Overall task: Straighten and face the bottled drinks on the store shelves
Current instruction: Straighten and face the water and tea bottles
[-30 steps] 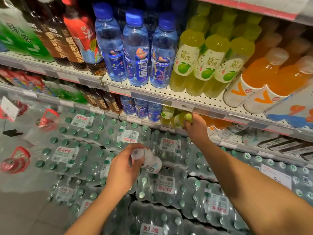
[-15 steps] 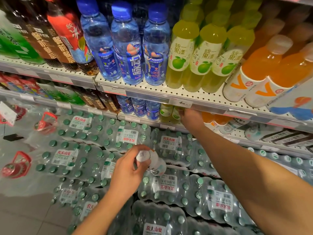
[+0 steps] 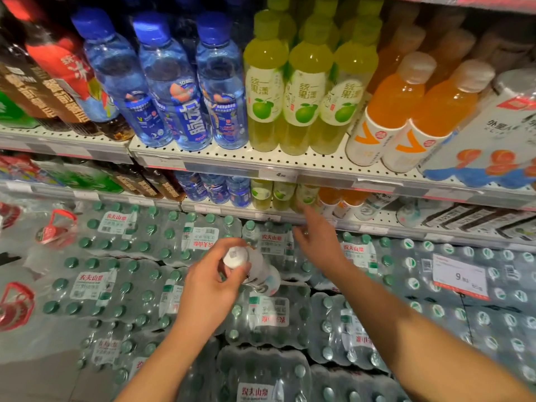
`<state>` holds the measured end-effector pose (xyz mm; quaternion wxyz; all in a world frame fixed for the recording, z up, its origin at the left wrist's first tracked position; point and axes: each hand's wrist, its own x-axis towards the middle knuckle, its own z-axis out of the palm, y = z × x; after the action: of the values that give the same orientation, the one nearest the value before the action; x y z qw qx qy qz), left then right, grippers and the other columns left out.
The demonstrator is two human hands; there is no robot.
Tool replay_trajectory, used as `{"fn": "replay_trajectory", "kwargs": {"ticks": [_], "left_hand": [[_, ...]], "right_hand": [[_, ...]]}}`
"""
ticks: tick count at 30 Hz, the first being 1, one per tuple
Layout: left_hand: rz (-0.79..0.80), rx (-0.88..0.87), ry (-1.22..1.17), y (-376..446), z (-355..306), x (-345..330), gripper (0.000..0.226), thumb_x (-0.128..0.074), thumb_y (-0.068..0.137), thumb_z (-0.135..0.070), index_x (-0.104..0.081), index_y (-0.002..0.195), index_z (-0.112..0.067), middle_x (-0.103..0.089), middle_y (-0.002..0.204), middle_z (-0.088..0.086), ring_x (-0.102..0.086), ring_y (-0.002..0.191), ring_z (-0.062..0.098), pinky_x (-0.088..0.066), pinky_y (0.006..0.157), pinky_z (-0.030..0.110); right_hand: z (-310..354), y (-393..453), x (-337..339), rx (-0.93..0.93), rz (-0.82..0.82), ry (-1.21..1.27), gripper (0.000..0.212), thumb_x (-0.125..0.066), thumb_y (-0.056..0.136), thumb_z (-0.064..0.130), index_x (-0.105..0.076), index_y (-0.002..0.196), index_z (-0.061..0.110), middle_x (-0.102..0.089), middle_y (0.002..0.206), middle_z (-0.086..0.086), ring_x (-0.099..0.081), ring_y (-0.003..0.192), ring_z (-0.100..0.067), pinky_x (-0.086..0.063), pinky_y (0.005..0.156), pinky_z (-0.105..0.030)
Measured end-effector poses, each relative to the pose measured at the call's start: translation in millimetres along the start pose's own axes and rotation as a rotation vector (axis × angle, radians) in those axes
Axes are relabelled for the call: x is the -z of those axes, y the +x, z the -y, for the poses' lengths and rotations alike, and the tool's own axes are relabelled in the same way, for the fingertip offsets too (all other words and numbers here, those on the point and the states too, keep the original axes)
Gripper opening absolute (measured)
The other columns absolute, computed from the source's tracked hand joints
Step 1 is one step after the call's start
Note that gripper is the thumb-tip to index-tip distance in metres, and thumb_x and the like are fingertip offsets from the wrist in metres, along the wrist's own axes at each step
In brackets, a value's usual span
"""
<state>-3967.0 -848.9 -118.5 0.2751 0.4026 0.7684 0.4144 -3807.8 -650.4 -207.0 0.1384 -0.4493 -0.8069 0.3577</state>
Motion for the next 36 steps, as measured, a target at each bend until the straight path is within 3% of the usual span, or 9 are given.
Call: {"fn": "replay_trajectory", "kwargs": {"ticks": [3, 5, 10, 15, 19, 22, 28, 32, 36], "left_hand": [[0.002, -0.021, -0.003, 5, -16, -12, 0.032, -0.076, 0.088, -0.020, -0.064, 0.109, -0.042, -0.059, 0.067, -0.020, -0.052, 0.059, 0.007, -0.040, 0.054, 0.019], [0.036, -0.044, 0.007, 9, -28, -22, 0.028, -0.073, 0.089, -0.031, -0.063, 0.111, -0.044, -0.056, 0.060, -0.007, -0.049, 0.053, 0.013, -0.042, 0.052, 0.035], [0.096, -0.040, 0.008, 20, -51, -62, 0.028, -0.075, 0.084, -0.032, -0.063, 0.105, -0.047, -0.059, 0.059, -0.009, -0.053, 0.053, 0.009, -0.042, 0.049, 0.028], [0.170, -0.065, -0.045, 19, -77, -101, 0.032, -0.078, 0.083, -0.017, -0.068, 0.106, -0.038, -0.060, 0.065, -0.021, -0.055, 0.059, -0.001, -0.039, 0.053, 0.010], [0.323, -0.024, -0.076, 18, -99, -128, 0.031, -0.074, 0.087, -0.026, -0.064, 0.108, -0.047, -0.062, 0.071, -0.022, -0.058, 0.063, 0.001, -0.047, 0.058, 0.020], [0.437, -0.090, -0.004, 20, -114, -144, 0.030, -0.070, 0.090, -0.034, -0.061, 0.115, -0.049, -0.069, 0.093, -0.019, -0.066, 0.085, 0.002, -0.055, 0.075, 0.029], [0.369, -0.377, 0.383, 51, -131, -160, 0.042, -0.054, 0.097, -0.045, -0.050, 0.138, -0.038, -0.049, 0.140, -0.014, -0.041, 0.133, 0.007, -0.035, 0.115, 0.032], [0.179, -0.530, 0.690, 65, -129, -168, 0.063, -0.069, 0.086, -0.030, -0.046, 0.144, -0.023, -0.031, 0.161, 0.007, -0.026, 0.148, 0.035, -0.030, 0.117, 0.057], [0.181, -0.446, 0.876, 73, -130, -174, 0.085, -0.067, 0.087, -0.037, -0.022, 0.157, -0.023, -0.008, 0.168, 0.011, -0.004, 0.154, 0.037, -0.014, 0.123, 0.056]], "right_hand": [[-2, -37, 9, -0.049, 0.087, 0.147, 0.026, -0.064, 0.098, 0.022, -0.066, 0.124, 0.023, -0.071, 0.113, 0.008, -0.069, 0.087, -0.007, -0.060, 0.081, -0.037], [-1, -59, 18, -0.060, 0.112, 0.255, 0.019, -0.066, 0.096, 0.021, -0.070, 0.115, 0.025, -0.072, 0.106, 0.014, -0.069, 0.085, -0.004, -0.058, 0.075, -0.026], [0, -103, 50, -0.029, 0.113, 0.370, 0.041, -0.068, 0.089, 0.011, -0.063, 0.129, 0.024, -0.070, 0.114, 0.017, -0.065, 0.105, -0.001, -0.052, 0.089, -0.016], [-12, -129, 73, -0.062, 0.099, 0.293, 0.069, -0.083, 0.079, 0.044, -0.047, 0.138, 0.042, -0.063, 0.123, 0.023, -0.059, 0.113, 0.004, -0.051, 0.093, -0.023], [-34, -139, 86, -0.123, 0.000, 0.285, 0.064, -0.086, 0.073, 0.051, -0.052, 0.126, 0.040, -0.066, 0.112, 0.020, -0.062, 0.102, 0.002, -0.056, 0.085, -0.030], [-56, -142, 96, -0.147, -0.051, 0.253, 0.064, -0.086, 0.072, 0.049, -0.051, 0.124, 0.039, -0.060, 0.113, 0.019, -0.062, 0.100, 0.000, -0.055, 0.082, -0.029], [-108, -144, 106, -0.305, -0.175, 0.261, 0.065, -0.088, 0.069, 0.043, -0.049, 0.121, 0.039, -0.058, 0.114, 0.016, -0.061, 0.104, -0.002, -0.055, 0.085, -0.028], [-130, -132, 121, -0.402, -0.256, 0.279, 0.058, -0.088, 0.070, 0.025, -0.052, 0.115, 0.030, -0.061, 0.105, 0.012, -0.059, 0.094, -0.001, -0.044, 0.071, -0.017], [-143, -114, 135, -0.450, -0.341, 0.329, 0.054, -0.084, 0.071, 0.011, -0.053, 0.112, 0.025, -0.064, 0.099, 0.011, -0.058, 0.088, 0.004, -0.042, 0.067, -0.018]]}}
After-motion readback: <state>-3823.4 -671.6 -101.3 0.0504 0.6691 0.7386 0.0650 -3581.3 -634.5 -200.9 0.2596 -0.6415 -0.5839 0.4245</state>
